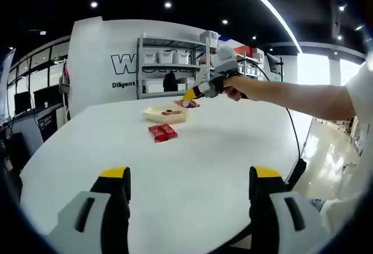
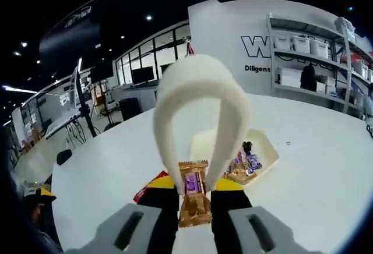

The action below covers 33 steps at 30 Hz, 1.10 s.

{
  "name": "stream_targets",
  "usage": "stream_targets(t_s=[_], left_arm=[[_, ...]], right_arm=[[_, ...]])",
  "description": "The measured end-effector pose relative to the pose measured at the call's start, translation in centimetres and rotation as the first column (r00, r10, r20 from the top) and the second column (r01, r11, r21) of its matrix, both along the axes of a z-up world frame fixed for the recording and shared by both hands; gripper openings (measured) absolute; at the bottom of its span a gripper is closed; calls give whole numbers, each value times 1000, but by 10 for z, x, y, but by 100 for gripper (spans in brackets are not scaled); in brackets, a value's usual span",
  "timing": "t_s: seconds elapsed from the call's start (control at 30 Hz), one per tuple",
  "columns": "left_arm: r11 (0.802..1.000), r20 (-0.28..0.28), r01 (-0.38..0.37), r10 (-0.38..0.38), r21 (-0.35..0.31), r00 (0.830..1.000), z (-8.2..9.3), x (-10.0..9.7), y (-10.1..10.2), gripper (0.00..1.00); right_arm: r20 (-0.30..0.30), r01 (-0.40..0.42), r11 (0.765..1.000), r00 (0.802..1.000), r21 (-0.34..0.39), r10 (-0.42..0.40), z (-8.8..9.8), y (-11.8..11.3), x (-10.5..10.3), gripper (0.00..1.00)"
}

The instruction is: Place the target food into the container with the food tongs after gripping and lifting it, then release it inside without dropping or visibly crushing the food.

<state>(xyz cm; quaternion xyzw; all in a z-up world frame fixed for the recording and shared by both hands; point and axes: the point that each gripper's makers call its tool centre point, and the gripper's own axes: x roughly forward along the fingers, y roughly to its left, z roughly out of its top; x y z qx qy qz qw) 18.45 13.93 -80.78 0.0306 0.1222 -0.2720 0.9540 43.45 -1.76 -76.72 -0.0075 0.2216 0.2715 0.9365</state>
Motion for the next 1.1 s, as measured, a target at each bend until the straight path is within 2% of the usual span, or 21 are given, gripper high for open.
stream_targets(t_s=[0.2,0.43,0.57,0.7,1.1], left_arm=[[1000,-5,0,0,3,1000,-1,5,0,82],[1000,-16,-5,5,6,1000,-5,17,1,82],[1000,-27,-6,6,8,1000,-9,24,1,82],[1000,-37,-10,10,7,999,-13,30,1,82],[1000,-70,-14,16,20,997,-25,44,2,82]], right_arm=[[26,29,999,999,23,-29,13,-3,20,13],[16,35,999,999,19,-35,11,0,33,13],[9,45,999,999,14,-45,4,-2,54,13],[-24,49,998,999,28,-48,-9,-2,70,13],[-66,35,999,997,18,-34,-40,9,97,14]])
